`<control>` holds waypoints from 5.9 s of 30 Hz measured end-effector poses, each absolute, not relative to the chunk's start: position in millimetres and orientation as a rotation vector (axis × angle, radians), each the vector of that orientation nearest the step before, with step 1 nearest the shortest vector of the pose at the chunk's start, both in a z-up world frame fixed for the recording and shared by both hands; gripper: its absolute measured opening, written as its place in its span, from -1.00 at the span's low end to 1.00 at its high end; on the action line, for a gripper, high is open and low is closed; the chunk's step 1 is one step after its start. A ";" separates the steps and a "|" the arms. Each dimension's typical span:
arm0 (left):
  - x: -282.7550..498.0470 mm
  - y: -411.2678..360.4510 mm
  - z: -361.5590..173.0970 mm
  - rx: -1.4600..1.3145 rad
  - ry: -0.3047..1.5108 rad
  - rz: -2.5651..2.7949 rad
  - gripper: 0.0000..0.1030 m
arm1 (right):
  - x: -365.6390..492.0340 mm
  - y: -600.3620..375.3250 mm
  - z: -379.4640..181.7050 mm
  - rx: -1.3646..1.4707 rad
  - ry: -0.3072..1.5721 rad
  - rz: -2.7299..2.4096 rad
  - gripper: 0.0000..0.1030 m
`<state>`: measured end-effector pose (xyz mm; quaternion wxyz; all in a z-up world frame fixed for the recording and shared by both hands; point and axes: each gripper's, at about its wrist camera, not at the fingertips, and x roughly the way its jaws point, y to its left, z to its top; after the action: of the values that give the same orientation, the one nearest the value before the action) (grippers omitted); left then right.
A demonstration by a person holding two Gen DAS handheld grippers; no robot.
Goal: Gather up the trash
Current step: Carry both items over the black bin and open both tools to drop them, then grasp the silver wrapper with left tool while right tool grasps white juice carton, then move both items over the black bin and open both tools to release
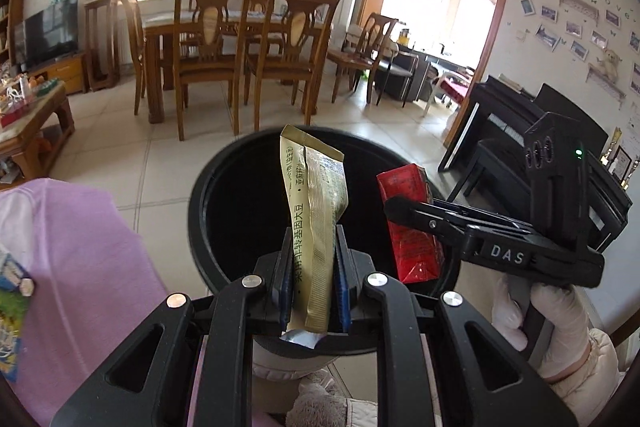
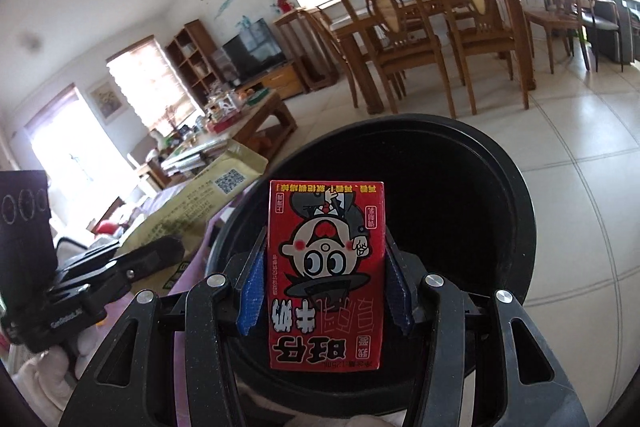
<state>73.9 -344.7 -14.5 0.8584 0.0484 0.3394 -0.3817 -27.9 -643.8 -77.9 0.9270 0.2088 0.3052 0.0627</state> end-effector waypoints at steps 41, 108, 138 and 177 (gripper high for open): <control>51.6 -313.6 8.3 0.151 0.577 -0.601 0.69 | -32.0 -559.7 -28.1 0.314 0.484 0.107 0.48; 107.5 25.4 -8.7 -0.397 0.624 -0.208 -0.70 | 111.2 -241.3 -30.0 0.247 0.775 0.457 -0.16; 48.0 -224.9 36.0 -0.108 0.546 -0.610 -0.69 | -35.3 -544.4 35.2 0.367 0.474 0.146 -0.16; 85.9 -362.5 -40.4 0.081 0.764 -0.734 -0.65 | -25.8 -620.6 -62.3 0.457 0.578 -0.022 -0.13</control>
<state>85.9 -362.5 -40.4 0.8621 0.0385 0.3643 -0.3502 -25.8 -620.6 -62.3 0.9329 0.2234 0.2824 -0.0108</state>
